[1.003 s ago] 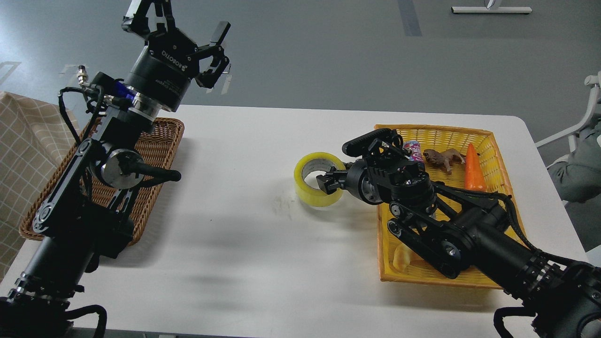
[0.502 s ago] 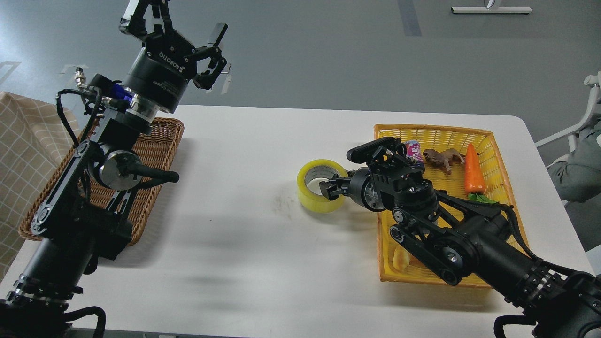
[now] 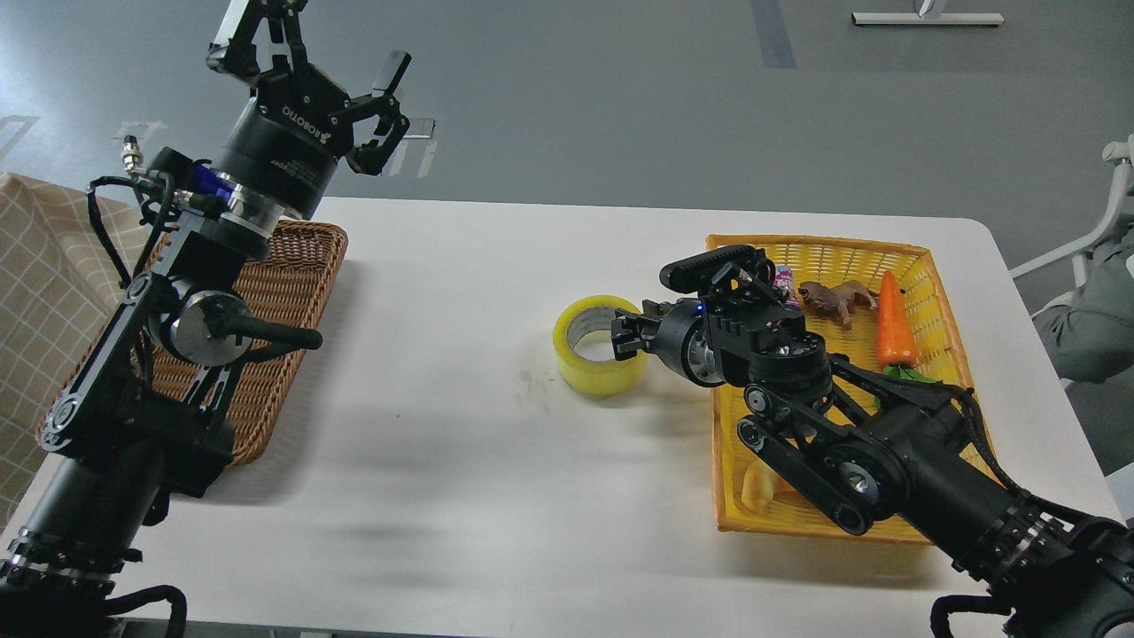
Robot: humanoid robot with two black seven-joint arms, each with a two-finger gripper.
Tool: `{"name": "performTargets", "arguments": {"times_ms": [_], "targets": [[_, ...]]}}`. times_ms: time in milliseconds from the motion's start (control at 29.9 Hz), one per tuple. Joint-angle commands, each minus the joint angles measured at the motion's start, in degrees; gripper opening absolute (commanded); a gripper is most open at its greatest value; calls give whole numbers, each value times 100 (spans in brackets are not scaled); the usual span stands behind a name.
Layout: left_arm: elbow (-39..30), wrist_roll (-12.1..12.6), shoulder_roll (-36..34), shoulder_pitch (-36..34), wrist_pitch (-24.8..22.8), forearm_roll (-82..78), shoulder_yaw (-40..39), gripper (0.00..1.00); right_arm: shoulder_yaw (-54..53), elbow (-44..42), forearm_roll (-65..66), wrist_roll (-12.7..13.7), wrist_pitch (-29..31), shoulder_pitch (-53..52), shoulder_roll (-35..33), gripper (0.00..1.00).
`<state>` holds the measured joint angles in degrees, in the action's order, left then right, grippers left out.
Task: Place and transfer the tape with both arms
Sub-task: 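Open the right gripper and raise the right arm away from the tape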
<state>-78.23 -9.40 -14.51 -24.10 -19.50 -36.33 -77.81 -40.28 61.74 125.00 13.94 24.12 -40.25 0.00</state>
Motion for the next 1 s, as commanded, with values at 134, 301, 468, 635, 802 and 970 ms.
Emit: {"name": "performTargets", "arguments": {"times_ms": [134, 301, 468, 635, 802, 970], "targets": [[-8, 0, -61, 11, 17, 3, -24, 98, -295, 154, -414, 3, -364, 17, 0, 98], [-8, 8, -96, 20, 70, 3, -15, 98, -638, 558, -512, 56, -364, -36, 0, 100], [-8, 61, -219, 19, 78, 21, -15, 98, -1192, 1304, -521, 56, -364, 87, 0, 100], [10, 26, -281, -7, 78, 12, 3, 98, -1814, 2437, -957, -14, -355, 438, -402, 100], [10, 0, -281, 19, 0, -32, 46, 98, -2903, 2676, -3221, -32, -346, 895, -606, 100], [10, -44, -219, -7, 26, -58, 55, 98, -3863, 2870, -5150, -181, -338, 1142, -545, 100]]}}
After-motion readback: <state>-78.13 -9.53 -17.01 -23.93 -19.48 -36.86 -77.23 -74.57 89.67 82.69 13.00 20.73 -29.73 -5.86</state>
